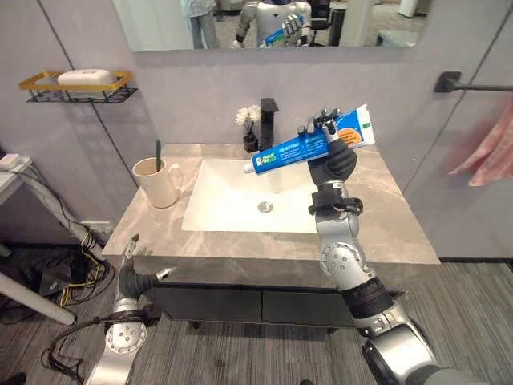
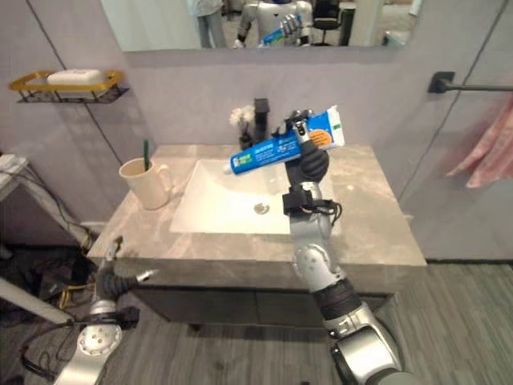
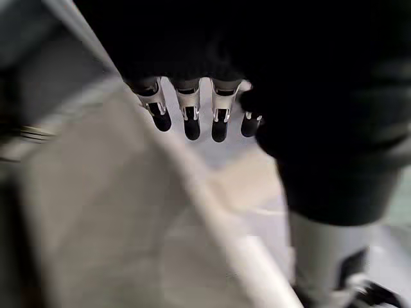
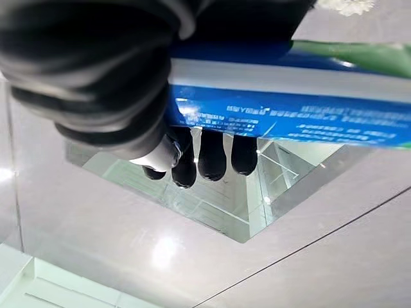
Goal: Put brush and paste in cup on sink, flatten towel.
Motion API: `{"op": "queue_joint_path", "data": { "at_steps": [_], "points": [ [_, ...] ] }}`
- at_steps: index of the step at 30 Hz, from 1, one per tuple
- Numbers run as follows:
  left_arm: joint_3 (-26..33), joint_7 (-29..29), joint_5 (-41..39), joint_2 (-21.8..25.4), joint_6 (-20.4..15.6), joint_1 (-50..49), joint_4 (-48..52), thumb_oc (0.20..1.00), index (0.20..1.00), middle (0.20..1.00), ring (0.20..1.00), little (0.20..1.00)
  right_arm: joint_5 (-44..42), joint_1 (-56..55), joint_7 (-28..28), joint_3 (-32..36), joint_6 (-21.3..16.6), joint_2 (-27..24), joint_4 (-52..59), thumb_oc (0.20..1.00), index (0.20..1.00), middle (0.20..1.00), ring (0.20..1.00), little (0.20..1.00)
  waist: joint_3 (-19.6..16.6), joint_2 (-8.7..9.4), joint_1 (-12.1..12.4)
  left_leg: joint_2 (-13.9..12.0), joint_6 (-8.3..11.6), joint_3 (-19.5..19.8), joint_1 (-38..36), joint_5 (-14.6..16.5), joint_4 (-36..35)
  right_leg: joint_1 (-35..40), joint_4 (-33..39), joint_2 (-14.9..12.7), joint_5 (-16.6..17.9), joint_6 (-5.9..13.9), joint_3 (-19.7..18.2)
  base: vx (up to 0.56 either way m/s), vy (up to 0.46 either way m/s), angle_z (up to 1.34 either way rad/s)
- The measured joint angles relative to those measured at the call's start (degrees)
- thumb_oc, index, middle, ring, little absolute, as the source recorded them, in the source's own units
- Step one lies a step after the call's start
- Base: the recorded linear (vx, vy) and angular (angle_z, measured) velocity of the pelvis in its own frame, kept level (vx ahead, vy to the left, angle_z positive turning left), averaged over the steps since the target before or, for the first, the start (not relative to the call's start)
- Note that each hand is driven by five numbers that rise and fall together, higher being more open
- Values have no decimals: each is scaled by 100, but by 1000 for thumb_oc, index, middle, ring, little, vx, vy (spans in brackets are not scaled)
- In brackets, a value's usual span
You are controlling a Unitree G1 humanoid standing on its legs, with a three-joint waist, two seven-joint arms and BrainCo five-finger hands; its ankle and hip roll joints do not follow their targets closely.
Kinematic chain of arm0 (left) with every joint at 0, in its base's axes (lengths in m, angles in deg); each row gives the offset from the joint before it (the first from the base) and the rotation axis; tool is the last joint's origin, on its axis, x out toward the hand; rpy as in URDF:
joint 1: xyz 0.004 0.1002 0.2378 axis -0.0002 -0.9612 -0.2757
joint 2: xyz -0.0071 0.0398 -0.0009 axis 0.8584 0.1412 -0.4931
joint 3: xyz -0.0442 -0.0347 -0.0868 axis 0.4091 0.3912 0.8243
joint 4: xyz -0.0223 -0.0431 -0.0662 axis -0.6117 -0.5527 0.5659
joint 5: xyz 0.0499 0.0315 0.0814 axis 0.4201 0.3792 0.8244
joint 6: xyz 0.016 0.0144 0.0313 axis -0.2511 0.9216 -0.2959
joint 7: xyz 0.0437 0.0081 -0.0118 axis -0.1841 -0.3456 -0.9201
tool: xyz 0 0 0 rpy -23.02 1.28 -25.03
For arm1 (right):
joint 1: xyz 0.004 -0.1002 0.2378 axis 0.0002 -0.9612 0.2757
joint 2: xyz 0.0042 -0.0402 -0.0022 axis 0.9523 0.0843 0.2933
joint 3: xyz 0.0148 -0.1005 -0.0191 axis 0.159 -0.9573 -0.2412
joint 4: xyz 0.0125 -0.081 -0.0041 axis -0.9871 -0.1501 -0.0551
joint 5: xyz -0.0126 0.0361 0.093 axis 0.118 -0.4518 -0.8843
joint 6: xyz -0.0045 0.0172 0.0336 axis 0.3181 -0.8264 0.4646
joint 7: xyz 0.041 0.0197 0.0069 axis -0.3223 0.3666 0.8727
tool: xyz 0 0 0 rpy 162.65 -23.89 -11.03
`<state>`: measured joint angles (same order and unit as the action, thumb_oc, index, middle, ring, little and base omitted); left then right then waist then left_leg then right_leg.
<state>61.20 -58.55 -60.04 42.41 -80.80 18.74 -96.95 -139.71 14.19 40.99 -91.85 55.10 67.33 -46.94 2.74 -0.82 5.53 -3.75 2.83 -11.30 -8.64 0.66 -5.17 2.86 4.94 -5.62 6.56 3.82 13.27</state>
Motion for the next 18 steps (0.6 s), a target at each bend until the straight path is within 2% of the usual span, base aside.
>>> {"op": "queue_joint_path", "data": {
  "at_steps": [2,3,6,9,12,13,14,17,18],
  "points": [
    [-17,192,-814,-357,-40,-122,-53,1000,1000,1000,1000,1000,10,2,83,41,20,-167,7,200,200,200,200,200,30,57,15,39,-24,141,27,8,-1,40,1,-55,-34,41,114,-5,55,36],
    [-211,333,-1019,-349,-5,-239,-118,1000,1000,1000,1000,1000,10,66,128,285,10,-86,-12,200,200,200,200,200,57,130,63,51,-40,167,58,-5,3,-2,1,-69,-35,43,136,-5,51,21],
    [-443,546,-1176,-344,47,-69,-728,1000,1000,1000,1000,1000,13,390,282,620,-29,-27,-112,200,200,200,200,200,113,103,172,85,-55,225,85,2,1,23,0,-101,-40,53,181,-3,58,10],
    [-724,878,-1038,-181,194,-60,-1494,1000,1000,1000,1000,1000,85,939,456,751,-192,-79,-300,200,200,200,200,200,152,127,194,113,-70,315,180,-8,2,-10,0,-133,-57,75,292,24,34,17],
    [-792,1099,-673,-155,374,132,-2387,1000,1000,1000,1000,1000,235,1338,475,563,-162,-185,-589,200,200,200,200,200,167,144,185,105,-71,335,170,-7,3,-21,0,-136,-72,89,306,33,17,4],
    [-933,1160,-383,-162,290,290,-3337,1000,1000,1000,1000,1000,245,1624,474,457,-167,-211,-913,200,200,200,200,200,182,173,206,107,-70,345,192,-7,4,-22,1,-140,-76,94,315,0,0,0],
    [-970,1218,-261,-196,448,441,-3922,1000,1000,1000,1000,1000,245,1799,479,393,-114,-235,-1108,200,200,200,200,200,182,192,206,107,-70,353,188,-8,4,-34,1,-138,-76,94,319,-4,-2,3],
    [-1082,1227,139,-220,582,601,-5022,1000,1000,1000,1000,1000,245,2039,479,350,-14,-263,-1292,200,200,200,200,200,156,337,222,102,-59,429,323,-27,5,-125,1,-137,-80,91,386,10,-12,12],
    [-1063,1209,344,-278,472,655,-5690,1000,1000,1000,1000,1000,248,2150,476,322,-17,-301,-1447,200,200,200,200,200,150,391,276,102,-58,471,389,-27,9,-150,2,-145,-94,90,440,-2,-2,18]
  ]
}}
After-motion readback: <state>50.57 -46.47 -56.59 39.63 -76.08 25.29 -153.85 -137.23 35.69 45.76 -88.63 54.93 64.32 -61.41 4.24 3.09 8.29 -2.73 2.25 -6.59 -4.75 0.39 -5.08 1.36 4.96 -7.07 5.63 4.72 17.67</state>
